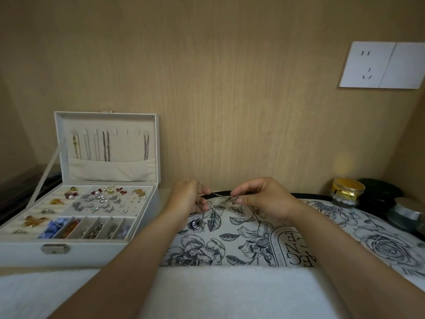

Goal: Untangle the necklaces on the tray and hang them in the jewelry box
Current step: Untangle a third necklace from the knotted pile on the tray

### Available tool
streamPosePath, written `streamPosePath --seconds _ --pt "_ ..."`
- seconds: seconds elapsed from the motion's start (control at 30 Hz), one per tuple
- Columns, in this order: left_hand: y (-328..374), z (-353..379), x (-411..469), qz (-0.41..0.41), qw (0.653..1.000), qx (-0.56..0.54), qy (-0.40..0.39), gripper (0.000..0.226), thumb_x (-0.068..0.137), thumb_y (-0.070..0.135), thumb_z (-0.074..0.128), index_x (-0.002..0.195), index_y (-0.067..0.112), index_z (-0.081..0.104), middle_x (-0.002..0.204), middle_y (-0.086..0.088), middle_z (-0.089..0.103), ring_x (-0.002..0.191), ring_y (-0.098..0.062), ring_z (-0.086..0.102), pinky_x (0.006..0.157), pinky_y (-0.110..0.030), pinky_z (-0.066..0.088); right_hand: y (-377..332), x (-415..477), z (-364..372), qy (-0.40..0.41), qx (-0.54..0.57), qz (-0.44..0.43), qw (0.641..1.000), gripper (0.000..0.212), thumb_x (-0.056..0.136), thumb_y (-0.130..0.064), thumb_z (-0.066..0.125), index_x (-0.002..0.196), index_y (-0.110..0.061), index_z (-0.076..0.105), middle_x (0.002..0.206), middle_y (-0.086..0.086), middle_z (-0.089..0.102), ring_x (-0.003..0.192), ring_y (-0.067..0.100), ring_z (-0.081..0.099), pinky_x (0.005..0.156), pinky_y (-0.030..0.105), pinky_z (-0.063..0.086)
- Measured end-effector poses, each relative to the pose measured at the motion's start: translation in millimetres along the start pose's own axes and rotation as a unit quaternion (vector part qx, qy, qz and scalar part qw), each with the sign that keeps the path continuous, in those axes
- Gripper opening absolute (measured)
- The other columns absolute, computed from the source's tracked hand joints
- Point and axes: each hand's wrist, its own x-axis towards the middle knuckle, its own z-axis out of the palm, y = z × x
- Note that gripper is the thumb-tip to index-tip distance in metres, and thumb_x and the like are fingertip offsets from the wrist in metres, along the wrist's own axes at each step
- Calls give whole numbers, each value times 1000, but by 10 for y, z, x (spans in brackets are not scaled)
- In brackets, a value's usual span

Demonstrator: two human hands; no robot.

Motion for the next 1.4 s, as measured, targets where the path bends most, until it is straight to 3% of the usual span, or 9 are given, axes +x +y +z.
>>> streamPosePath --seconds 0.13,0.23,0.33,0.5,0.6,0.77,0.93,1.13,1.4 --pt "-122 -4 64 75 977 200 17 16 102 17 43 95 8 53 87 -9 68 65 -19 59 64 -37 56 5 9 37 10 -9 -9 1000 22 85 3 72 85 -18 79 94 5 78 88 10 71 85 18 55" --pt "-163 -30 44 161 899 405 39 12 99 20 47 95 12 56 92 -5 65 77 -16 58 61 -29 44 -19 6 36 24 12 -6 1000 22 86 5 71 83 -16 79 84 0 77 73 0 68 69 10 51" --pt "-162 -24 21 197 863 464 42 9 93 11 53 100 15 58 104 -1 58 93 -15 54 75 -27 44 -19 4 27 27 35 3 999 21 85 6 71 83 -14 78 76 -2 75 66 -4 65 64 8 47" --pt "-36 54 -85 179 941 266 -106 22 93 14 57 109 27 62 110 7 68 97 -7 65 86 -26 53 -66 -24 15 36 66 10 997 14 88 8 66 92 -3 74 60 -7 70 49 -3 59 49 7 43" --pt "23 75 -156 163 944 220 -186 22 89 30 71 110 28 67 94 7 76 90 -5 71 86 -28 53 -86 -32 6 36 81 12 996 14 90 9 63 102 7 70 52 -11 64 38 -4 52 40 7 38" --pt "24 31 -119 172 952 215 -135 13 88 23 73 101 23 75 88 7 77 85 -10 73 86 -28 56 -108 -37 3 28 88 14 996 15 92 -3 65 105 0 71 48 -13 61 39 -5 53 41 7 38" --pt "13 20 -105 179 949 185 -182 13 95 12 64 101 14 75 87 -3 77 74 -12 67 76 -22 55 -18 31 36 49 51 0 998 19 81 -8 79 100 -9 76 89 3 78 84 7 73 71 11 52" --pt "-88 24 -84 223 941 215 -139 16 91 13 69 94 28 74 86 7 76 82 -5 71 83 -22 55 23 49 38 51 27 4 998 20 79 0 79 95 -14 77 83 1 77 79 6 72 73 12 53" --pt "-148 24 -101 224 956 153 -110 18 83 5 77 98 14 71 82 3 75 77 -5 71 74 -15 52 28 39 78 24 -2 -16 1000 17 85 -11 77 97 -23 78 88 -7 77 84 1 71 74 12 49"
